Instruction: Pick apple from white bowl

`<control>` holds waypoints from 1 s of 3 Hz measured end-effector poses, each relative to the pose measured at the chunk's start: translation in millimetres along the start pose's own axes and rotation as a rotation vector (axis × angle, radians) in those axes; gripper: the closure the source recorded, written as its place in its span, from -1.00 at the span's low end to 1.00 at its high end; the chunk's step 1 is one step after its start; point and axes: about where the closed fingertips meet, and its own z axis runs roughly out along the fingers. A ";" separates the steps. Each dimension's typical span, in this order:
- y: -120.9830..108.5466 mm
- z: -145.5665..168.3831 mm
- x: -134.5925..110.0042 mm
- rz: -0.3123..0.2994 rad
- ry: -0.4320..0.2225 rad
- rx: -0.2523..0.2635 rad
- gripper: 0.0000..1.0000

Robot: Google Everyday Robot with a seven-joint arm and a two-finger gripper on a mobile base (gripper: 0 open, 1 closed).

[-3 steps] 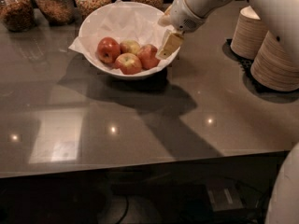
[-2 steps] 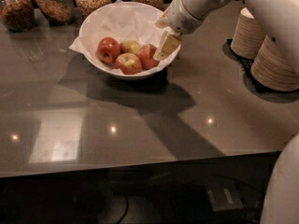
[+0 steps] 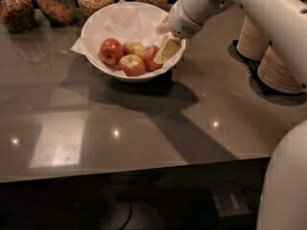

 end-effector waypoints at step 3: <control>5.6 22.1 3.1 0.012 -0.006 -0.047 -0.28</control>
Offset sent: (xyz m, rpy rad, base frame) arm 0.0032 0.0086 -0.0239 0.0064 0.0564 0.0171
